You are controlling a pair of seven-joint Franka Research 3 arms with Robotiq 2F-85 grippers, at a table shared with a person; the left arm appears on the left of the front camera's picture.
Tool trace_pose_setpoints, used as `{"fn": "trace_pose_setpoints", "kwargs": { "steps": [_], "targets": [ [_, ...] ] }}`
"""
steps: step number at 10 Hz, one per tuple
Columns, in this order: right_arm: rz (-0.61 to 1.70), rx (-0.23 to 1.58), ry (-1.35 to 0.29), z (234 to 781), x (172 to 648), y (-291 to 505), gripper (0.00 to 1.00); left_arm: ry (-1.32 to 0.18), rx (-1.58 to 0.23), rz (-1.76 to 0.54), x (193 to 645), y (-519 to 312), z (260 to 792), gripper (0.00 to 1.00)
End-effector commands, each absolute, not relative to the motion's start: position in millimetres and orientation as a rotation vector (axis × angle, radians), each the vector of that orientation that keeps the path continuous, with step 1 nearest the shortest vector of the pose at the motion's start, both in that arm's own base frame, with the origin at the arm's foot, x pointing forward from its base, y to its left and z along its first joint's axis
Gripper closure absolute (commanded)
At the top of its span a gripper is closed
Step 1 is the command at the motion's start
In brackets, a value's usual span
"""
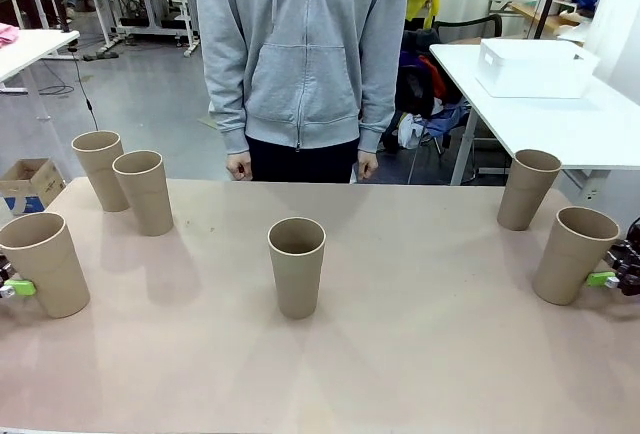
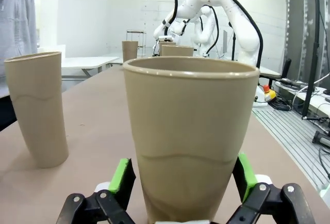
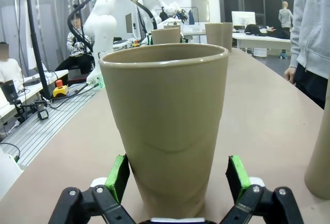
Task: Stack the cups and store them in the basket.
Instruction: Pick up two Reusable plastic cups , one in each hand.
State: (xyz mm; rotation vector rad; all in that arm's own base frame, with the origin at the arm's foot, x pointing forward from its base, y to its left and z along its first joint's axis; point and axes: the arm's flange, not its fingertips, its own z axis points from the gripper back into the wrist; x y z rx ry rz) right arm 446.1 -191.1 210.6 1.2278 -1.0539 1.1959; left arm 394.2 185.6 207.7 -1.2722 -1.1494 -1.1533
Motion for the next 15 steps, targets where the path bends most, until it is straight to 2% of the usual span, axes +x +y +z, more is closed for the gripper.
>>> {"fn": "trace_pose_setpoints", "kwargs": {
  "steps": [1,8,15],
  "targets": [
    [1.188,1.263,-0.975,218,440,-186,0.0,-1.171,-1.279,-1.145,390,181,215,0.0],
    [1.193,1.273,-0.98,217,441,-163,0.0,-1.188,-1.277,-1.108,387,174,219,0.0],
    [1.199,1.26,-0.988,220,436,-154,0.0,-1.138,-1.243,-1.203,377,163,213,0.0]
  ]
}}
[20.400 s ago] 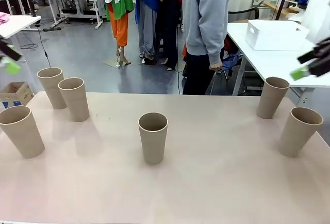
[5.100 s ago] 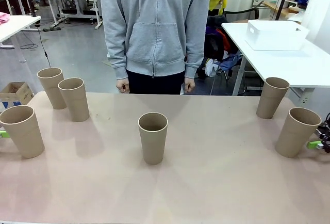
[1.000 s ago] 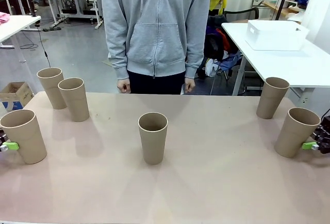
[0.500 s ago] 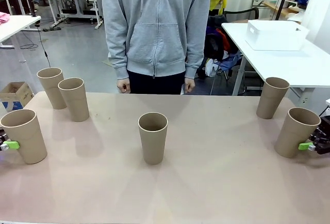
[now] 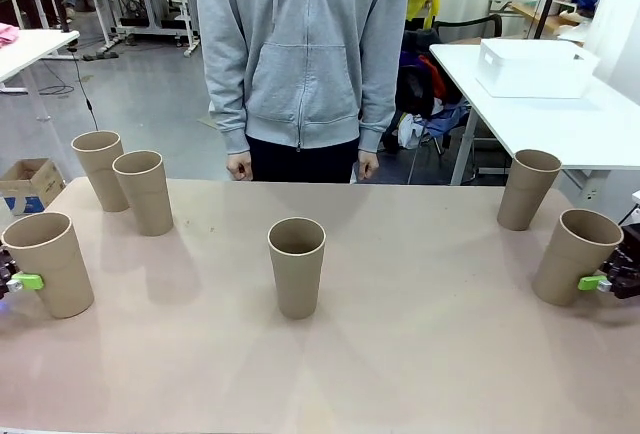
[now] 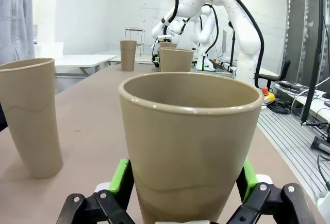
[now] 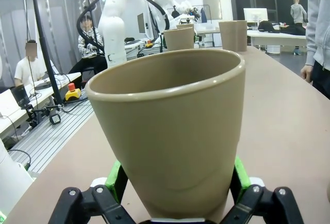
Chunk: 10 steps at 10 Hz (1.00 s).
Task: Stack the cups and store them in the basket.
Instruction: Pick up two Reusable plastic cups , one in each hand.
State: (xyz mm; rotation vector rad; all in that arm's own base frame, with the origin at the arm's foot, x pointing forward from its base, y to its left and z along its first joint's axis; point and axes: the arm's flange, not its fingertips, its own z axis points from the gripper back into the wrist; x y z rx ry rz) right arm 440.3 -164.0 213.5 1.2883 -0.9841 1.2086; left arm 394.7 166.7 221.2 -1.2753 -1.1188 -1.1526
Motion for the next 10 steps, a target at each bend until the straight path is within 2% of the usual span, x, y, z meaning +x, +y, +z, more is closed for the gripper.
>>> {"fn": "trace_pose_setpoints", "kwargs": {
  "steps": [1,10],
  "targets": [
    [1.208,1.258,-0.983,220,435,-153,0.0,-1.137,-1.237,-1.212,374,160,213,0.0],
    [1.227,1.249,-0.988,221,432,-141,0.0,-1.108,-1.191,-1.267,366,143,197,0.0]
  ]
}}
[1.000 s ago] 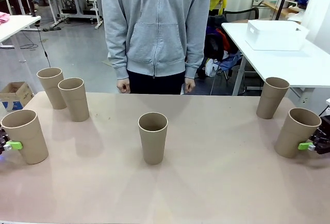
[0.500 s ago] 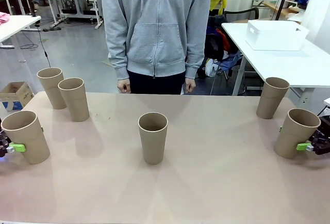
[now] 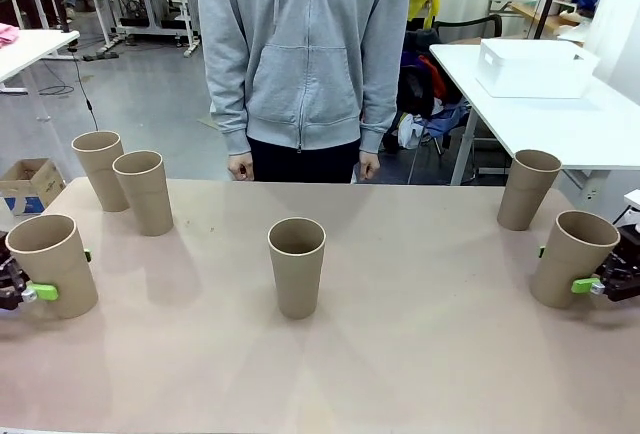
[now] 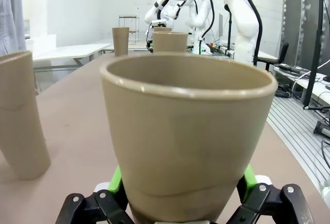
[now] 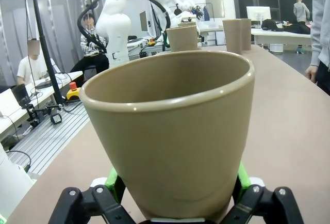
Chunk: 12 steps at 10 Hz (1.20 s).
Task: Stack the cups and store them in the basket.
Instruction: Pick up two Reusable plastic cups , one in each hand.
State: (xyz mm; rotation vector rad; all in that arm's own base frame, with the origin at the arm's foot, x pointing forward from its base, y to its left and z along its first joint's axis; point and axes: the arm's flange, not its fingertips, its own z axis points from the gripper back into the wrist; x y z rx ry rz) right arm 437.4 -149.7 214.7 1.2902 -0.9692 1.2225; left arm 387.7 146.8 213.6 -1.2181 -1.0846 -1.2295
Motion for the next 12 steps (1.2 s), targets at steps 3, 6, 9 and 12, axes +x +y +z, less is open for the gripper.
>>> {"fn": "trace_pose_setpoints", "kwargs": {
  "steps": [3,6,9,12],
  "targets": [
    [1.236,1.253,-1.003,229.4,427.6,-142.4,0.0,-1.107,-1.188,-1.271,364.8,139.6,199.7,0.0],
    [1.236,1.235,-0.986,228.5,428.9,-142.7,0.2,-1.11,-1.199,-1.265,364.3,138.0,200.9,0.0],
    [1.24,1.228,-0.998,228.0,429.9,-143.1,0.26,-1.117,-1.188,-1.271,362.7,138.6,201.9,0.36],
    [1.257,1.226,-1.022,229.0,428.6,-142.3,0.79,-1.171,-1.164,-1.281,360.0,139.1,205.5,0.4]
  ]
}}
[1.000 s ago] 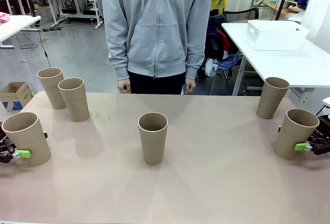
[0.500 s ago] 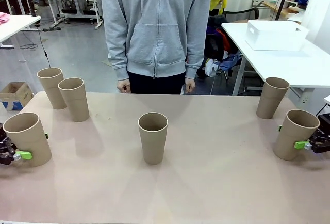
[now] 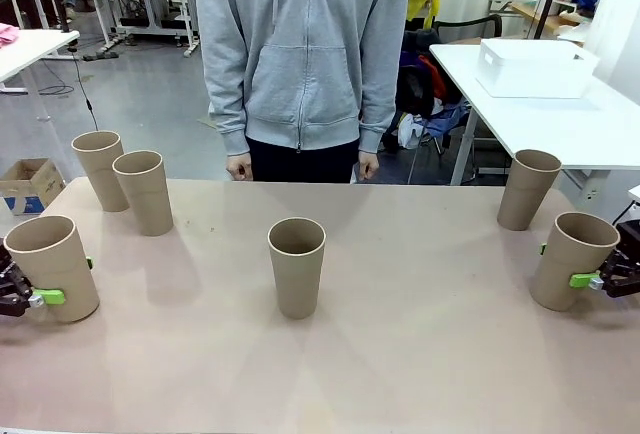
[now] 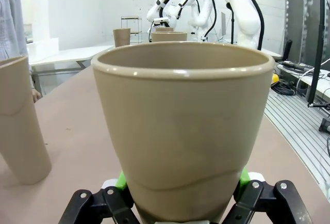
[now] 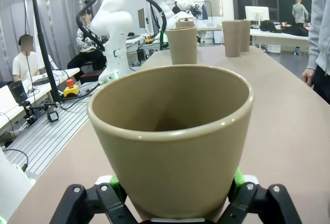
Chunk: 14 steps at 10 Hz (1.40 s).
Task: Stack the cups and store them in the basket.
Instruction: Pick up two Reusable plastic cups , one in each hand.
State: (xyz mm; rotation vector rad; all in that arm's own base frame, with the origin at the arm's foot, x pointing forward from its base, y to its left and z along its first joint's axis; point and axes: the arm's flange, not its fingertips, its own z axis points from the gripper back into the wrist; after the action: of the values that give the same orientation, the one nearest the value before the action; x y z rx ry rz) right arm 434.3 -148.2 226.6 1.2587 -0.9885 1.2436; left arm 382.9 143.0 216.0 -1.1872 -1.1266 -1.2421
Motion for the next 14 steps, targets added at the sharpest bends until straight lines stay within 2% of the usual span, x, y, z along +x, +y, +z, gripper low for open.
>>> {"fn": "trace_pose_setpoints", "kwargs": {
  "steps": [1,2,3,5,6,8,10,14],
  "targets": [
    [1.259,1.223,-1.029,229,428,-142,0.65,-1.198,-1.161,-1.277,359,139,207,0.73],
    [1.303,1.222,-1.046,229,428,-141,0.99,-1.243,-1.194,-1.244,359,140,209,0.58],
    [1.246,1.257,-0.992,227,434,-148,0.99,-1.146,-1.181,-1.24,382,145,218,0.58],
    [1.246,1.257,-0.992,227,434,-148,0.99,-1.146,-1.181,-1.24,382,145,218,0.58],
    [1.255,1.256,-1.002,226,434,-148,0.15,-1.168,-1.188,-1.216,383,148,219,0.17],
    [1.27,1.184,-1.152,270,416,-127,0.15,-1.196,-1.105,-1.216,383,135,272,0.17],
    [1.198,1.109,-1.231,307,399,-107,0.15,-1.238,-1.07,-1.196,381,114,321,0.17],
    [1.071,1.018,-1.302,350,384,-55,0.15,-1.24,-1.032,-1.201,361,62,371,0.17]
  ]
}}
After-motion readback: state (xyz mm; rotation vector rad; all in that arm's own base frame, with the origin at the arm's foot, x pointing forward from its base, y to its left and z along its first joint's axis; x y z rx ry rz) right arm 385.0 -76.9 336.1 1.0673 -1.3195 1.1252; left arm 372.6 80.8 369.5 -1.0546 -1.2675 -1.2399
